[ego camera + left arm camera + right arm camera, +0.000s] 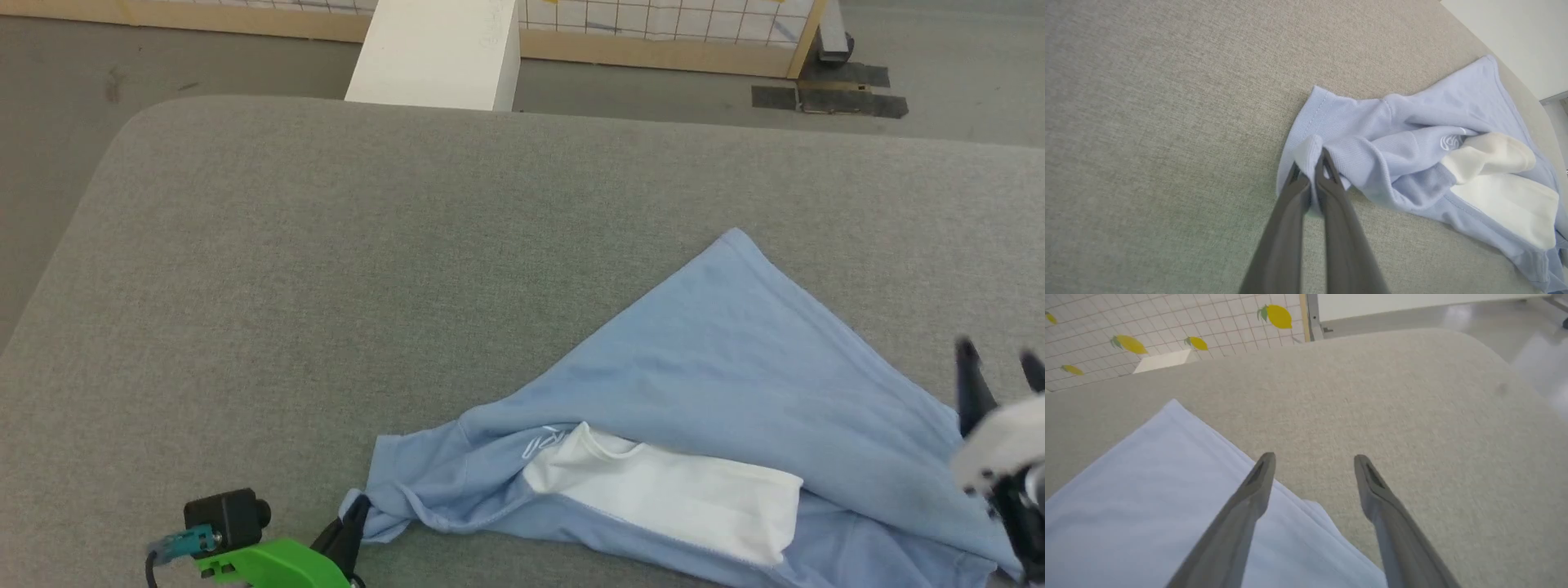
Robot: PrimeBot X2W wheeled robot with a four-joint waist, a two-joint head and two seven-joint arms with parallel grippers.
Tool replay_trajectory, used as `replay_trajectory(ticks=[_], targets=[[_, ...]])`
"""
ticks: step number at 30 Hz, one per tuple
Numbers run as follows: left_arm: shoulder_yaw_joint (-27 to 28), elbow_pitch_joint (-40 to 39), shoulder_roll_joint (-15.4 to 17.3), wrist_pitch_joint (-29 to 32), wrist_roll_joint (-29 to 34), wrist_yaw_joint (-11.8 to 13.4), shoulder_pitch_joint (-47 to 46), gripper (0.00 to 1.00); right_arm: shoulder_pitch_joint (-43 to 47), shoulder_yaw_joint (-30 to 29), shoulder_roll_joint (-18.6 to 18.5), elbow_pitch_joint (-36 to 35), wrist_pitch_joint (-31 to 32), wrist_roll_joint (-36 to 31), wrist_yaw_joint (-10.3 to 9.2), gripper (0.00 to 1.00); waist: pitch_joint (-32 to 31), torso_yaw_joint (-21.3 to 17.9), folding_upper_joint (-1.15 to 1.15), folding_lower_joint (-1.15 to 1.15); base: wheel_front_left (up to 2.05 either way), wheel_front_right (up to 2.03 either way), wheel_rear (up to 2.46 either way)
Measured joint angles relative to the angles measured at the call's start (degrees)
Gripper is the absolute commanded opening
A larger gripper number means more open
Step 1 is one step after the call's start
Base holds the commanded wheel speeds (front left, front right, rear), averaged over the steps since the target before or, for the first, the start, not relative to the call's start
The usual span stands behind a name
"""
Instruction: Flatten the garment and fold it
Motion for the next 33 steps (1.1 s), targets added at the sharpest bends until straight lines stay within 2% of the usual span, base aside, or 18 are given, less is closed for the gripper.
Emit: replay_trajectory(ticks=[3, 5, 8, 11, 16, 19, 20, 27, 28, 29, 30, 31, 33], targets=[[-0.2, 0.2, 0.0, 0.0, 0.0, -0.2, -0.3, 0.00, -4.8, 7.0, -1.9, 0.6, -7.6, 2.2, 0.00, 1.00, 0.8, 0.3, 0.00, 0.00, 0.00, 0.00, 0.00], [-0.4, 0.3, -0.1, -0.1, 0.0, -0.3, -1.0, 0.00, -8.5, 11.7, -3.9, 3.4, -11.6, 3.2, 0.00, 1.00, 1.5, 0.6, 0.00, 0.00, 0.00, 0.00, 0.00], [-0.9, 0.6, -0.5, -0.3, 0.0, -0.8, -2.2, 0.00, -13.4, 16.7, -5.8, 8.9, -14.4, 4.0, 0.00, 1.00, 2.7, 1.3, 0.00, 0.00, 0.00, 0.00, 0.00], [-1.6, 1.0, -1.2, -0.6, 0.0, -1.3, -3.5, 0.00, -18.6, 20.6, -7.4, 15.4, -13.8, 4.0, 0.00, 1.00, 4.0, 2.3, 0.00, 0.00, 0.00, 0.00, 0.00], [-2.4, 2.6, -2.4, -1.4, 0.0, -2.3, -5.5, 0.00, -26.9, 23.9, -8.9, 24.7, -8.0, 3.8, 0.00, 1.00, 6.5, 4.5, 0.00, 0.00, 0.00, 0.00, 0.00], [-3.1, 3.8, -3.3, -2.0, 0.0, -2.9, -6.4, 0.00, -30.9, 24.2, -9.4, 29.6, -2.2, 2.8, 0.00, 1.00, 8.0, 6.2, 0.00, 0.00, 0.00, 0.00, 0.00], [-3.6, 4.9, -3.8, -2.5, 0.0, -3.6, -7.0, 0.00, -33.8, 24.0, -9.5, 33.0, 3.2, 1.2, 0.00, 1.00, 9.4, 7.9, 0.00, 0.01, 0.00, 0.00, 0.00], [-4.2, 6.8, -5.0, -3.5, -0.2, -4.8, -8.3, 0.00, -38.1, 18.7, -9.0, 37.3, 14.6, -4.8, 0.01, 1.00, 11.8, 11.2, 0.00, 0.00, 0.00, 0.00, 0.00], [-4.3, 6.9, -5.1, -3.5, -0.2, -4.8, -8.3, 0.00, -38.6, 17.9, -8.8, 37.4, 16.1, -5.7, 0.01, 0.48, 12.0, 11.5, 0.00, 0.01, 0.00, 0.00, 0.00], [-4.3, 7.1, -5.1, -3.5, -0.2, -4.8, -8.3, 0.00, -38.9, 17.2, -8.5, 37.3, 17.7, -6.7, 0.01, 0.30, 12.1, 11.7, 0.00, 0.00, 0.00, 0.00, 0.00], [-4.3, 7.3, -5.1, -3.5, -0.2, -4.8, -8.3, 0.00, -39.0, 16.6, -8.2, 37.0, 18.8, -7.7, 0.00, 0.05, 12.1, 11.9, 0.00, 0.01, 0.00, 0.00, 0.00], [-4.2, 7.4, -5.1, -3.6, -0.2, -4.8, -8.3, 0.00, -39.0, 16.3, -7.9, 36.6, 19.3, -8.3, 0.00, 0.00, 12.0, 11.9, 0.00, 0.00, 0.00, 0.00, 0.00], [-4.2, 7.5, -5.1, -3.6, -0.2, -4.8, -8.3, 0.00, -38.0, 15.4, -7.1, 35.3, 18.9, -8.9, 0.00, 0.00, 11.5, 11.9, 0.00, 0.00, 0.00, 0.00, 0.00]])
